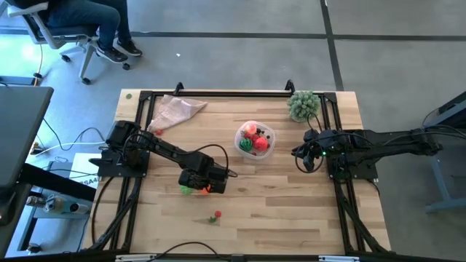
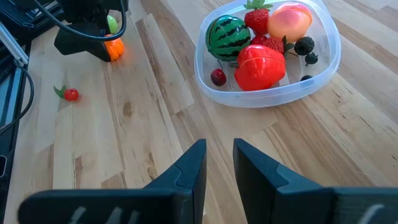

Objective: Pick and placing Produce into tupperware
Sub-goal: Put the pumpkin into the transparent bin

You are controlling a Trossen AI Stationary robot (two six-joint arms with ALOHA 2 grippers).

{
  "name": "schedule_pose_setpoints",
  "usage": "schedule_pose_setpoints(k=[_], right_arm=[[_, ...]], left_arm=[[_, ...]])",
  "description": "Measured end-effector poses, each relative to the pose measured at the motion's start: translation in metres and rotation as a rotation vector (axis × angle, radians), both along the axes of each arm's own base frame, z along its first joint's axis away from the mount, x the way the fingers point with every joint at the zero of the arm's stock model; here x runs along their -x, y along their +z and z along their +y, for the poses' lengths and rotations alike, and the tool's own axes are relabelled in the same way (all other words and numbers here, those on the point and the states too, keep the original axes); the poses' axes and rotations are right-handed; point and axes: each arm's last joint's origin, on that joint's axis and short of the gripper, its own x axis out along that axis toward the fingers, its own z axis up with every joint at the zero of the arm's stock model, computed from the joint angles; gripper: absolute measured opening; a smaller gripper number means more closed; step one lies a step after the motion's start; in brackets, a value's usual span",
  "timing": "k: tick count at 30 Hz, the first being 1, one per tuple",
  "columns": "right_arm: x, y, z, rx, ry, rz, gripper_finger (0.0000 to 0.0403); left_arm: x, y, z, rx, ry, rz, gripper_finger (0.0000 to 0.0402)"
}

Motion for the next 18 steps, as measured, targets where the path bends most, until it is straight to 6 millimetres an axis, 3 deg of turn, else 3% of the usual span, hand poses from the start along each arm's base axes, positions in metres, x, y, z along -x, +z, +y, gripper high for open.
schedule_pose_setpoints(k=[9, 14, 18], right_arm=[[0.000, 0.000, 0.000, 0.000, 0.000, 0.000, 0.0071], [0.000, 0.000, 0.000, 0.000, 0.000, 0.000, 0.0071], [0.000, 0.000, 0.000, 0.000, 0.000, 0.000, 0.0071]], left_arm=[[-0.004, 0.007, 0.009, -0.003, 0.020, 0.010, 0.0246], [-0.013, 0.030, 0.020, -0.053, 0.035, 0.016, 0.0235], [-0.026, 0.062, 0.035, -0.123, 0.041, -0.024, 0.0236]])
